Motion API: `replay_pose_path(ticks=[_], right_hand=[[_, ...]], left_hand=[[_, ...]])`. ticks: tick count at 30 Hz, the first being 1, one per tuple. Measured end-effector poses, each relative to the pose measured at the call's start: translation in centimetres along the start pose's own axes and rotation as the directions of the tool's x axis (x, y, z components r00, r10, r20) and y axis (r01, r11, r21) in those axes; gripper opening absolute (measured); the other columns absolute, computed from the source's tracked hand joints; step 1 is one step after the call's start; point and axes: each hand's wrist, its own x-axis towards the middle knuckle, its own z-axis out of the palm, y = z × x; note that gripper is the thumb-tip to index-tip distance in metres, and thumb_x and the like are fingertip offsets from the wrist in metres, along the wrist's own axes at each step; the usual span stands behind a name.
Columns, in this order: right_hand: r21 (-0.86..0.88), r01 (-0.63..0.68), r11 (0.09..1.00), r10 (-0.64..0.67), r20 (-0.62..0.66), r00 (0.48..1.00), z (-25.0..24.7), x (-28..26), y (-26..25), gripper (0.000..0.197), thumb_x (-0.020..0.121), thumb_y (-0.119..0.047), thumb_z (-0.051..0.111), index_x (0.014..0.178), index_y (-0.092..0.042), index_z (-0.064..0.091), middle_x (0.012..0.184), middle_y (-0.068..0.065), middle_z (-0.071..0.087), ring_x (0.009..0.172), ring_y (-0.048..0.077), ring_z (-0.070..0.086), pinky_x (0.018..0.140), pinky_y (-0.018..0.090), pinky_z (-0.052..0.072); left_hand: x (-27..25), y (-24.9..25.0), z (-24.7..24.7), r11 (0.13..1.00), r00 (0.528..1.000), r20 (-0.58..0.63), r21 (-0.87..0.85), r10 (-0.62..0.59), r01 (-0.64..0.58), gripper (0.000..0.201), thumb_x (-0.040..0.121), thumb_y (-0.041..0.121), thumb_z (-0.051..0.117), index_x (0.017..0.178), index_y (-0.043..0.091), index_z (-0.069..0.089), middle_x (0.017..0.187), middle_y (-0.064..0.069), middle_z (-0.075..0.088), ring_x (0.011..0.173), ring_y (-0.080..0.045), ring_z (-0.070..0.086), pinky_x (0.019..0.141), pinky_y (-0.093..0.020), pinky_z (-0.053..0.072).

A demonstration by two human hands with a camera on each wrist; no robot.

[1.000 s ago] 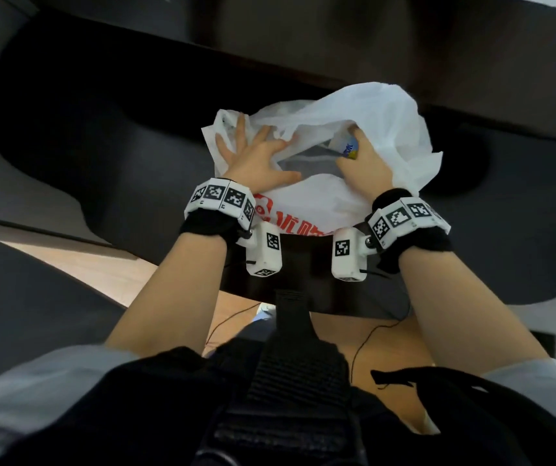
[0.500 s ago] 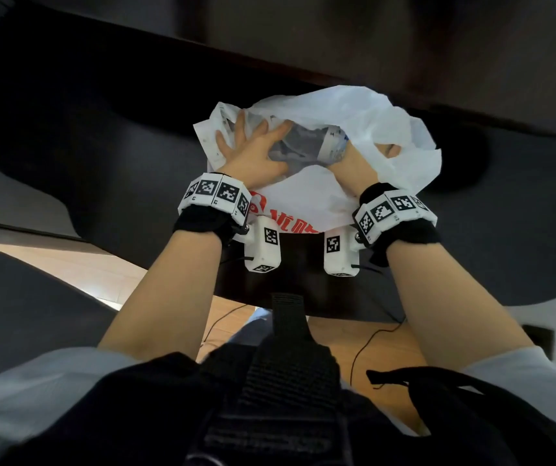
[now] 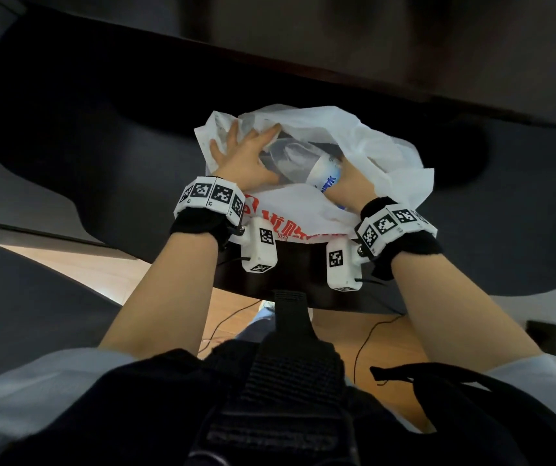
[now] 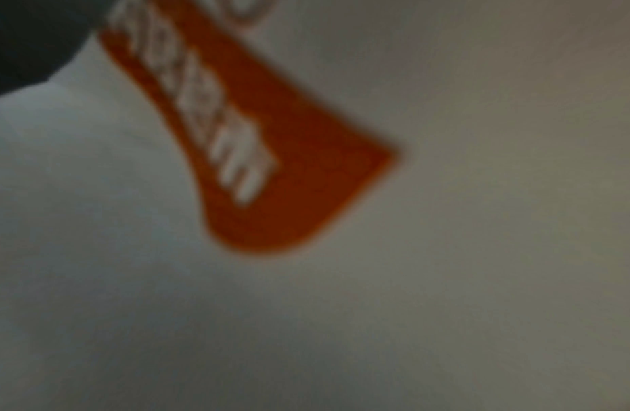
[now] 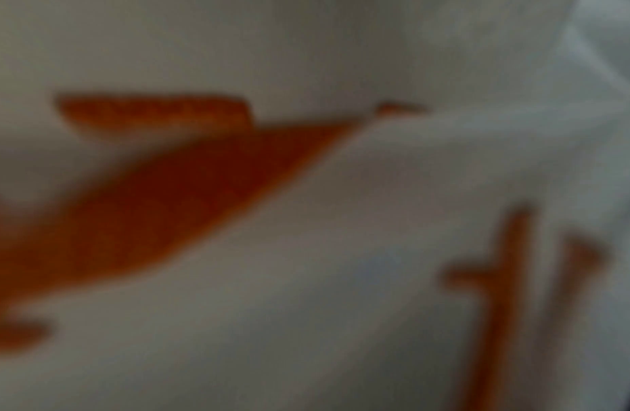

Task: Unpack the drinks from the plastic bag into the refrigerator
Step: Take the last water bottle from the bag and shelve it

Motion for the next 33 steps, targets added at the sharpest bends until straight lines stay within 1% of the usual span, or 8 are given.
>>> replay_pose_path(ticks=[4, 8, 11, 14, 20, 23, 27, 33], right_hand=[[0.007, 0.035, 0.999, -0.033, -0.198, 0.98, 0.0, -0.3, 0.1, 0.052, 0.084, -0.033, 0.067, 0.123, -0.003, 0.052, 0.119, 0.015, 0.06, 0.116, 0.027, 0.055, 0.09, 0.025, 0.039], [0.102, 0.188, 0.977, -0.153, -0.279, 0.948, -0.8, -2.1, -0.1, 0.065, 0.07, -0.037, 0.079, 0.124, -0.012, 0.053, 0.108, -0.004, 0.058, 0.103, 0.012, 0.054, 0.089, 0.026, 0.043], [0.186, 0.193, 0.963, -0.126, -0.32, 0.939, -1.5, -3.0, -0.5, 0.071, 0.062, -0.021, 0.081, 0.124, -0.011, 0.051, 0.118, 0.007, 0.061, 0.11, 0.021, 0.056, 0.084, 0.029, 0.046], [0.265, 0.277, 0.923, -0.168, -0.369, 0.914, -2.2, -4.4, -1.5, 0.051, 0.062, 0.0, 0.079, 0.107, -0.002, 0.055, 0.101, 0.013, 0.063, 0.093, 0.021, 0.059, 0.074, 0.03, 0.05], [0.328, 0.506, 0.797, -0.314, -0.491, 0.813, -3.1, -7.3, -4.4, 0.052, 0.058, -0.009, 0.084, 0.099, -0.016, 0.053, 0.085, -0.019, 0.061, 0.081, 0.0, 0.061, 0.065, 0.008, 0.047], [0.386, 0.568, 0.727, -0.317, -0.546, 0.775, -3.2, -8.6, -5.8, 0.049, 0.058, -0.005, 0.083, 0.101, -0.008, 0.059, 0.086, -0.017, 0.066, 0.084, 0.0, 0.065, 0.068, 0.011, 0.05], [0.407, 0.614, 0.676, -0.294, -0.614, 0.732, -3.0, -10.5, -7.3, 0.06, 0.061, -0.005, 0.084, 0.114, 0.003, 0.057, 0.095, -0.006, 0.066, 0.09, -0.001, 0.066, 0.073, 0.012, 0.051], [0.401, 0.659, 0.637, -0.267, -0.687, 0.676, -1.6, -13.1, -7.8, 0.057, 0.061, -0.005, 0.084, 0.11, 0.002, 0.056, 0.092, -0.011, 0.064, 0.086, -0.008, 0.065, 0.072, 0.009, 0.05]], left_hand=[[-0.3, -0.7, 0.0, 0.998, 0.997, -0.076, -0.062, -0.031, 0.027, 0.098, 0.069, 0.005, 0.072, 0.148, 0.038, 0.022, 0.161, -0.005, 0.014, 0.15, -0.025, -0.011, 0.116, -0.059, -0.013], [-0.1, -1.0, -0.6, 0.992, 0.986, -0.134, -0.09, -0.102, 0.091, 0.092, 0.073, 0.005, 0.073, 0.148, 0.027, 0.025, 0.162, -0.012, 0.006, 0.151, -0.023, -0.008, 0.12, -0.053, -0.008], [-0.8, -0.7, -1.0, 0.993, 0.981, -0.186, -0.118, -0.047, 0.025, 0.076, 0.078, 0.012, 0.071, 0.144, 0.022, 0.036, 0.158, -0.01, 0.023, 0.151, -0.023, 0.001, 0.12, -0.054, -0.005], [-1.9, 0.0, -1.5, 0.981, 0.973, -0.23, -0.188, 0.0, -0.044, 0.061, 0.082, 0.023, 0.072, 0.137, 0.024, 0.047, 0.148, -0.004, 0.041, 0.147, -0.023, 0.019, 0.12, -0.055, -0.004], [-3.8, 0.3, -1.9, 0.958, 0.96, -0.28, -0.266, 0.03, -0.108, 0.047, 0.086, 0.02, 0.066, 0.131, 0.025, 0.054, 0.143, 0.001, 0.049, 0.144, -0.021, 0.026, 0.12, -0.056, -0.003], [-4.8, 0.6, -1.8, 0.934, 0.953, -0.303, -0.332, 0.029, -0.134, 0.04, 0.088, 0.021, 0.064, 0.127, 0.026, 0.057, 0.139, -0.002, 0.051, 0.142, -0.02, 0.031, 0.12, -0.055, 0.002], [-6.2, 0.7, -2.8, 0.875, 0.958, -0.28, -0.446, 0.066, -0.19, 0.032, 0.075, 0.037, 0.062, 0.103, 0.05, 0.058, 0.135, -0.003, 0.056, 0.136, -0.02, 0.042, 0.119, -0.054, 0.021], [-7.8, 1.4, -3.5, 0.809, 0.921, -0.331, -0.473, 0.204, -0.349, 0.034, 0.088, 0.012, 0.062, 0.122, 0.012, 0.063, 0.125, -0.006, 0.063, 0.123, -0.018, 0.055, 0.109, -0.041, 0.043]])
